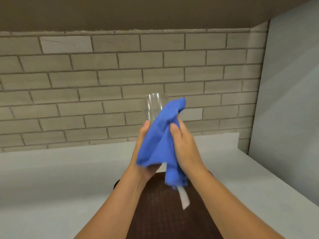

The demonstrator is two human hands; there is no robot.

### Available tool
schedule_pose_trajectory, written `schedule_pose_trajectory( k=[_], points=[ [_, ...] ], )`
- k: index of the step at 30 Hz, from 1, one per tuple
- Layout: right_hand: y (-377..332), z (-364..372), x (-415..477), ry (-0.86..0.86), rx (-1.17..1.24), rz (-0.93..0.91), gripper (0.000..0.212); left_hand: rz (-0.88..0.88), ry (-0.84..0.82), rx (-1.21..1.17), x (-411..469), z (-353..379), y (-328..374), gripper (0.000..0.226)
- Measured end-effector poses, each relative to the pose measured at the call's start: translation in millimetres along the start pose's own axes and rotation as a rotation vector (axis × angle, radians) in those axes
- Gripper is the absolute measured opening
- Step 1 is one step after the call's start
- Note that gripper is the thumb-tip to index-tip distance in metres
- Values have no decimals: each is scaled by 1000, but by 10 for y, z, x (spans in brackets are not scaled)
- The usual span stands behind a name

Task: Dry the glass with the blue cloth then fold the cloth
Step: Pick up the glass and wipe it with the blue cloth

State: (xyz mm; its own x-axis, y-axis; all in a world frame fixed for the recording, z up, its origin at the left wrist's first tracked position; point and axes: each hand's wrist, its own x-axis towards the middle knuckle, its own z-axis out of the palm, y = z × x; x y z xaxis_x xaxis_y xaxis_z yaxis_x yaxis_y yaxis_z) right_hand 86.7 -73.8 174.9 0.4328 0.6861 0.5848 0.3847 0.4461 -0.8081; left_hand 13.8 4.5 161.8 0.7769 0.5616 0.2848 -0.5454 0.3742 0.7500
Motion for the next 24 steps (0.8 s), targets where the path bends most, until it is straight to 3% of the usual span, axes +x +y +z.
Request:
schedule_pose_trajectory(
  k=[3, 8, 11, 18, 23, 24],
  points=[
    [95, 113, -289, -56, -111, -105, 56, -87, -61, 24, -40, -14, 54, 55],
    [-71, 20, 293, -16, -248, -53, 60, -8, 69, -3, -5, -6, -163, 37],
    [-82, -47, 541, 7, -132, 127, 54, -61, 94, 53, 5, -32, -221, 37],
    [357, 89, -341, -34, 85, 151, 42, -101, 28, 58, -27, -176, -98, 60],
    [421, 45, -406, 116, 532, 327, 47, -66, 8, 154, 7, -88, -147, 45],
    [414, 27, -394, 126, 619, 385, 40, -28, 16, 190, 35, -61, -145, 40]
  ],
)
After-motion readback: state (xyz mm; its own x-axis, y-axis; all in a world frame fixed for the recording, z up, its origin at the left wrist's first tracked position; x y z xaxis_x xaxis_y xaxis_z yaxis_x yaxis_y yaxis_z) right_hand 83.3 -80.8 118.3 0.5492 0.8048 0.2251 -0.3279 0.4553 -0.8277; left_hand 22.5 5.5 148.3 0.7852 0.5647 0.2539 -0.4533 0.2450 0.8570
